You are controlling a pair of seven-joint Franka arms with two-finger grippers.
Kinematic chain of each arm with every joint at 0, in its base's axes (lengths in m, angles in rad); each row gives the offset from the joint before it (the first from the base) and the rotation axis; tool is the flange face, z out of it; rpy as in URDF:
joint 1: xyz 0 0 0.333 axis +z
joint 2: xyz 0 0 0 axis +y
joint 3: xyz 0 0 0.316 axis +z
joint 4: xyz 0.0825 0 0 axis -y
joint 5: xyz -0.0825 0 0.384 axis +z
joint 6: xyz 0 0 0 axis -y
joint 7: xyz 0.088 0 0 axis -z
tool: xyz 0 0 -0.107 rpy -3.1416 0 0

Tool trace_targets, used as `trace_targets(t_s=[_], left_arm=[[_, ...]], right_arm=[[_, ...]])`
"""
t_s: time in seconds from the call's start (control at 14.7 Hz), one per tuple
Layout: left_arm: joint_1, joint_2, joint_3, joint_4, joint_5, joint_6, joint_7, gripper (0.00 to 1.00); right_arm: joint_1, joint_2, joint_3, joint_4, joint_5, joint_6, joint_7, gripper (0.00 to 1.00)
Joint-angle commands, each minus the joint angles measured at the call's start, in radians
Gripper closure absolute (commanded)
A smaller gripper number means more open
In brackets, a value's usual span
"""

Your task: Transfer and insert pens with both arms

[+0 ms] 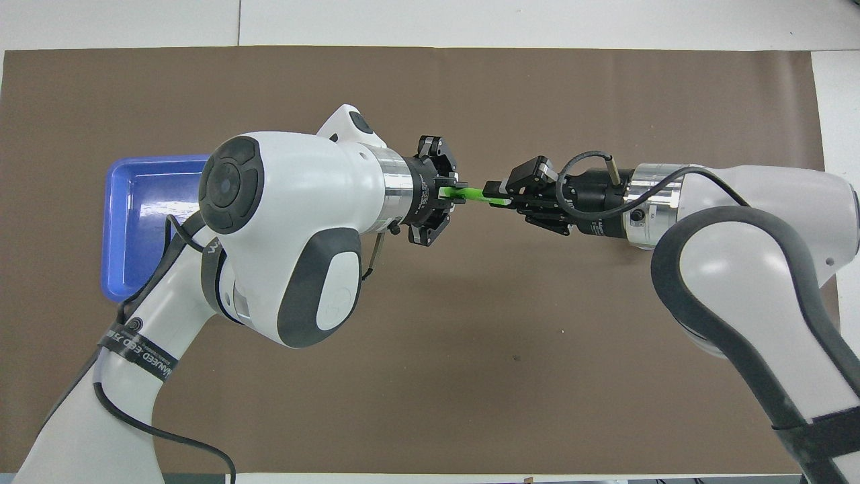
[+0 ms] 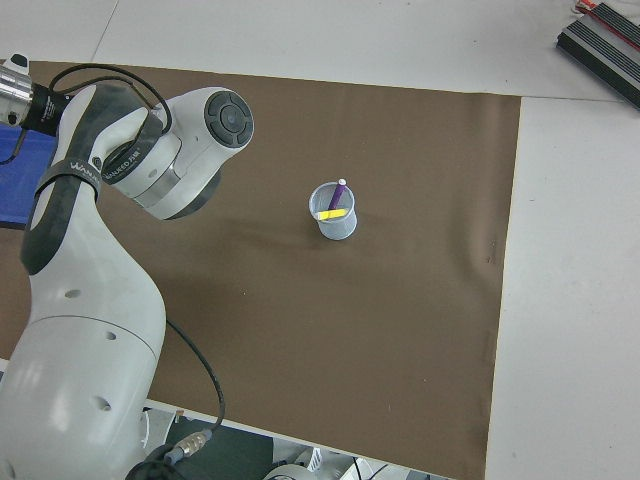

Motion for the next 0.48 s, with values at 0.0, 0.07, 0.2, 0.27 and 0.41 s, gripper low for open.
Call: trace_targets(t_s=[0.0,0.07,0.2,0.27,0.41], left_arm=[[-0.017,-0.010,0.010,-0.008,-0.004,-0.018,0.011,1.00],[-0.015,-0.010,0.010,-0.008,-0.004,-0.016,0.013,1.00],[-0.015,-0.010,0.011,-0.008,-0.001,-0.016,0.029,0.79],[-0.013,-0.010,0.011,-0.010,-0.001,-0.021,0.064,0.27],[-0.006,-0.010,0.013,-0.011,0.000,-0.023,0.124,0.00]], right_arm=[[-0.006,-0.009,0.009,-0.002,0.025,-0.001,-0.031,1.00],[-0.008,-0.009,0.009,0.000,0.025,-0.002,-0.030,1.00],[-0.009,-0.007,0.009,0.001,0.025,-0.004,-0.030,1.00],[-0.009,-0.007,0.009,0.001,0.025,-0.004,-0.030,1.00],[-0.009,-0.007,0.009,0.003,0.025,-0.005,-0.033,1.00]])
